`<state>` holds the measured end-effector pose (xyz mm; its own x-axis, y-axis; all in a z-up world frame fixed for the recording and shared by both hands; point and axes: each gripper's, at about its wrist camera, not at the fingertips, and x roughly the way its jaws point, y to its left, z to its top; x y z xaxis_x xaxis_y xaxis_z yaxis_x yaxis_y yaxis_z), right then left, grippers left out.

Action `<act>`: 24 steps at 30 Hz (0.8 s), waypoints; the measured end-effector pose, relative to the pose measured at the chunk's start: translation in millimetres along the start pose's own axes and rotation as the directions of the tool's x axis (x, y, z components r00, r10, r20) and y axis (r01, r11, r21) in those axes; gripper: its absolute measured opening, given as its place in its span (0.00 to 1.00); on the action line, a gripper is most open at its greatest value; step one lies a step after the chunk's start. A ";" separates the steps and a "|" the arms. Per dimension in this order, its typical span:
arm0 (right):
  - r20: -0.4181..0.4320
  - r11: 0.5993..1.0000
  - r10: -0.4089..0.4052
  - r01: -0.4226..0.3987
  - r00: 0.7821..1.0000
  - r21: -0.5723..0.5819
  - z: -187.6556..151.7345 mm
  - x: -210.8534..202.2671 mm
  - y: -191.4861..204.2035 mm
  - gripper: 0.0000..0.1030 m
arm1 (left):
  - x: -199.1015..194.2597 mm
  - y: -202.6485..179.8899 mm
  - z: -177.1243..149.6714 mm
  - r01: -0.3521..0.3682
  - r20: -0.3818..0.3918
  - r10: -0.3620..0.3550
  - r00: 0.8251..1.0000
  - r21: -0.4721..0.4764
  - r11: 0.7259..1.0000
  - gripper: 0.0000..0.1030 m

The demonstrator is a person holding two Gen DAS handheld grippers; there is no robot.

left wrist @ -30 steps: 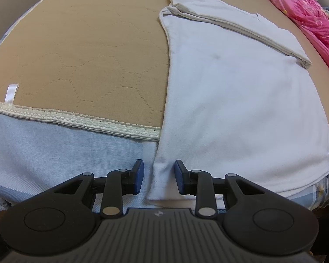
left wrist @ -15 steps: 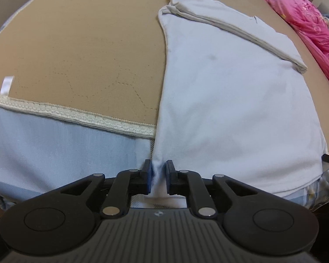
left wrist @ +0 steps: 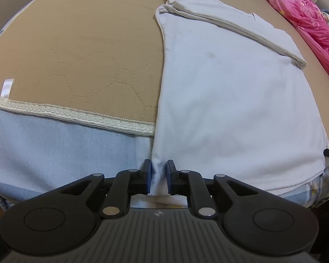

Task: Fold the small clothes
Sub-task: 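Grasp the shirt hem corners with both tools, then lift the hem with both tools and fold it toward the collar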

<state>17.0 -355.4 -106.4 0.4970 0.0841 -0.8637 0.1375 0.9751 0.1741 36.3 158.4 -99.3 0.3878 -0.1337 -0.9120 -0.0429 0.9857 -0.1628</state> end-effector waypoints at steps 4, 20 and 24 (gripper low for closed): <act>-0.006 0.999 -0.021 0.021 1.000 -0.046 -2.0 4.6 7.2 0.19 | 0.5 -1.2 0.3 -0.005 -0.001 0.005 1.000 0.005 1.000 0.14; 0.059 0.999 0.013 -0.011 0.998 -0.032 -1.6 -10.2 7.0 0.06 | -11.4 -13.5 -5.2 -0.006 0.058 0.000 0.998 0.106 0.994 0.06; 0.143 0.997 0.071 -0.071 0.987 -0.002 3.8 -40.1 4.4 0.05 | -36.5 -12.9 -3.1 0.034 0.134 -0.049 0.990 0.112 0.993 0.05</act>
<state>1.0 -355.2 -69.2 0.6232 0.1224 -0.7724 0.1002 0.9670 0.2341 19.8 150.3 -65.1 0.5095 -0.1667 -0.8442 0.0740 0.9859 -0.1501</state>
